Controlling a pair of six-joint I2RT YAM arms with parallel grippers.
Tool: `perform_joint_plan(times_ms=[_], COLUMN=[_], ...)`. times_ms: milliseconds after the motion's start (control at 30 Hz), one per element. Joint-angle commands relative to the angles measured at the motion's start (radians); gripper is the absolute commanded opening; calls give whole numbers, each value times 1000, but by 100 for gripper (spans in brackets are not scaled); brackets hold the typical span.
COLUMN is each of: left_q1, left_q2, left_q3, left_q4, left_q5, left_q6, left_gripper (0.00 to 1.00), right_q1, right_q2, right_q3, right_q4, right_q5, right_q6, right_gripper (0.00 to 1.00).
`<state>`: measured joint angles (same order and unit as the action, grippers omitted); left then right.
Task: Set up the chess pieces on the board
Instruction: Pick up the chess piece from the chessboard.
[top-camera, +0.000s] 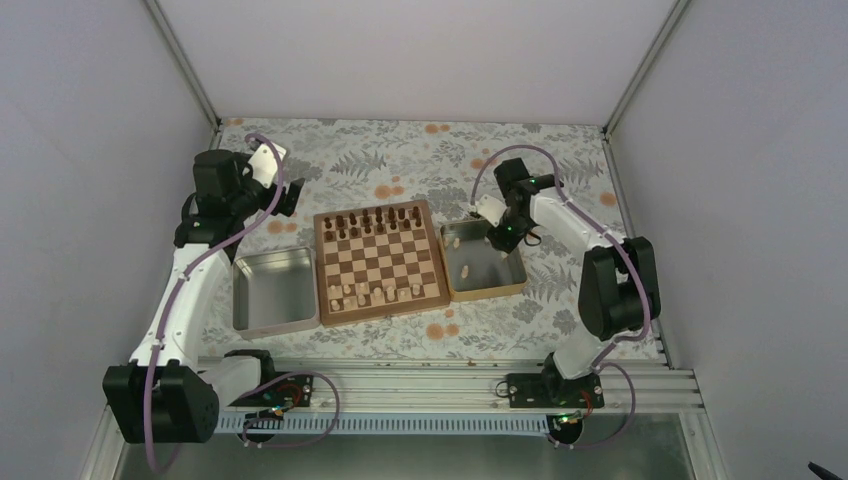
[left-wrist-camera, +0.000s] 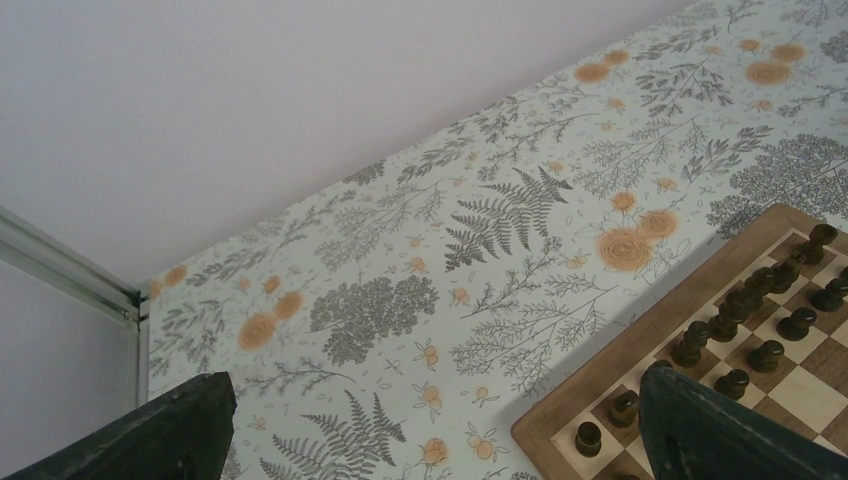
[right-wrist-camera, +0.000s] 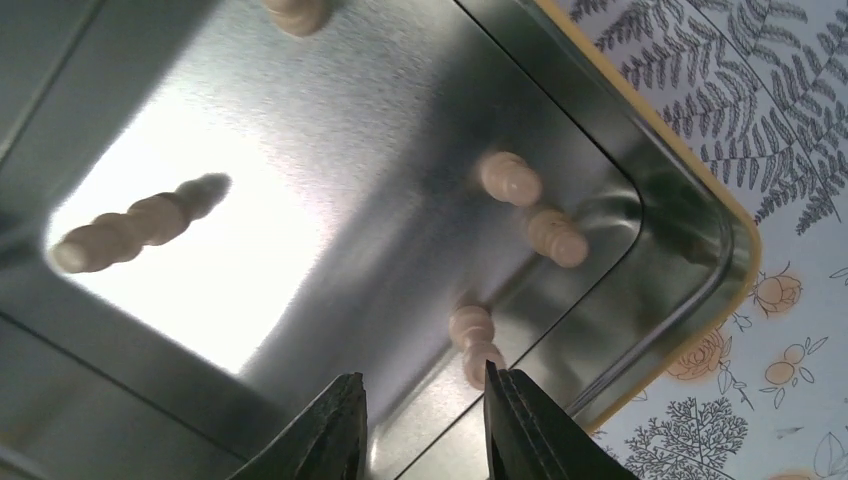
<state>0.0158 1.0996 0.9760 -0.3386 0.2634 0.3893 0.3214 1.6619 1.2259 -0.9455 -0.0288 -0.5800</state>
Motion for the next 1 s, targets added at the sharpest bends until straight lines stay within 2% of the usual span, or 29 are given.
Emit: perform_joint_plan(times_ms=[0, 167, 367, 467, 767, 967], left_q1=[4, 4, 4, 4, 4, 4], left_q2=[9, 18, 17, 13, 7, 8], left_q3=[-1, 1, 1, 1, -4, -7], left_q4=[3, 5, 3, 3, 5, 6], left_q5=[6, 9, 10, 11, 9, 11], left_q6=[8, 8, 9, 10, 10, 11], left_gripper=[100, 100, 100, 100, 100, 100], right_q1=[-22, 49, 275, 372, 529, 581], right_q2=[32, -50, -99, -56, 127, 195], right_q3=[-10, 31, 75, 102, 199, 233], right_q4=[31, -15, -72, -74, -84, -99], right_q5=[-25, -121, -228, -226, -210, -202], right_q6=[-29, -49, -66, -64, -72, -78], right_gripper=[32, 32, 34, 34, 33, 33])
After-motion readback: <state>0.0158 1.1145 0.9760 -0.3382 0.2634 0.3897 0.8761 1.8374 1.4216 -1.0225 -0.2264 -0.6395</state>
